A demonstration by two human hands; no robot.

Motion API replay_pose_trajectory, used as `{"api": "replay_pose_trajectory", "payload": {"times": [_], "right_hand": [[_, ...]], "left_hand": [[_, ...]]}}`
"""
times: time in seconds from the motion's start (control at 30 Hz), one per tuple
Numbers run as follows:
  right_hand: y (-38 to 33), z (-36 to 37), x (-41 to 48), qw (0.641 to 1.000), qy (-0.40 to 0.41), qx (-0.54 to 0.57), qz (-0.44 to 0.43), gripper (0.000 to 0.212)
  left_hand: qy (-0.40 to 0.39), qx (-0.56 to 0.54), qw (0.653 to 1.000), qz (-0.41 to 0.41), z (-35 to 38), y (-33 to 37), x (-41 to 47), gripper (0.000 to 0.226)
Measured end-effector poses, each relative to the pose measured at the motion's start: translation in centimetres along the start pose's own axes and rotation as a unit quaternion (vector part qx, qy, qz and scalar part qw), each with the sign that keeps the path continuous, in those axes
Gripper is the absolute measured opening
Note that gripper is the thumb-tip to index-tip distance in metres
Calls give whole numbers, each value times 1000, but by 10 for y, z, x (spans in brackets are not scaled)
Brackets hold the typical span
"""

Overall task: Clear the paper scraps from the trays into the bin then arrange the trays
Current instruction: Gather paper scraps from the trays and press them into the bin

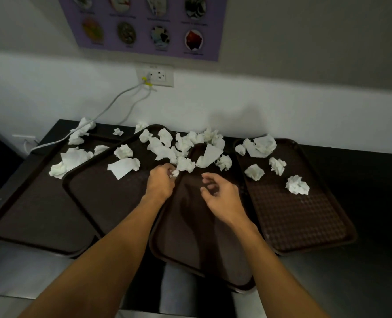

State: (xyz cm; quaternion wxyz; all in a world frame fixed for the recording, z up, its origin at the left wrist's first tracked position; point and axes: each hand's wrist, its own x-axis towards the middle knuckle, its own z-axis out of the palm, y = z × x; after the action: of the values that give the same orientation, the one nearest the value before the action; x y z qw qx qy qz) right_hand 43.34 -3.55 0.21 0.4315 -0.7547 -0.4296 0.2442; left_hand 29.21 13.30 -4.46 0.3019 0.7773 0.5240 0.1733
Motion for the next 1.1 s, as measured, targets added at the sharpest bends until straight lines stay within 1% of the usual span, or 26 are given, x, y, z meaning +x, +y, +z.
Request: {"api": "replay_pose_trajectory", "payload": {"times": [0.13, 0.27, 0.37, 0.5, 0.67, 0.73, 0.8, 0.87, 1.03, 1.1], "right_hand": [[-8, 7, 17, 1000, -2, 3, -13, 38], [-16, 11, 35, 1000, -8, -13, -24, 38], [-19, 16, 51, 998, -17, -48, -49, 41], [-18, 30, 74, 987, -37, -123, -93, 45], [-14, 54, 97, 960, -122, -217, -124, 61], [-12, 62, 98, 950, -140, -247, -127, 60], [-10, 68, 98, 950, -131, -253, -130, 55], [-8, 72, 96, 957, -107, -237, -125, 51], [-23, 73, 77, 980, -13, -153, -128, 35], [-36, 72, 62, 987, 10, -107, -117, 34]], "left_hand": [[32, -19, 999, 1, 0, -6, -3, 20], [67, -59, 996, -27, -4, -12, -8, 20], [93, -107, 989, -44, -16, -17, -17, 21], [102, -151, 981, -60, -36, -28, -31, 23], [124, -173, 975, -60, -63, -39, -53, 22], [125, -179, 973, -68, -71, -40, -60, 22], [127, -195, 969, -82, -79, -40, -68, 19], [130, -210, 965, -92, -86, -40, -75, 18], [128, -230, 960, -94, -97, -43, -90, 19], [131, -236, 959, -90, -100, -44, -95, 19]]}}
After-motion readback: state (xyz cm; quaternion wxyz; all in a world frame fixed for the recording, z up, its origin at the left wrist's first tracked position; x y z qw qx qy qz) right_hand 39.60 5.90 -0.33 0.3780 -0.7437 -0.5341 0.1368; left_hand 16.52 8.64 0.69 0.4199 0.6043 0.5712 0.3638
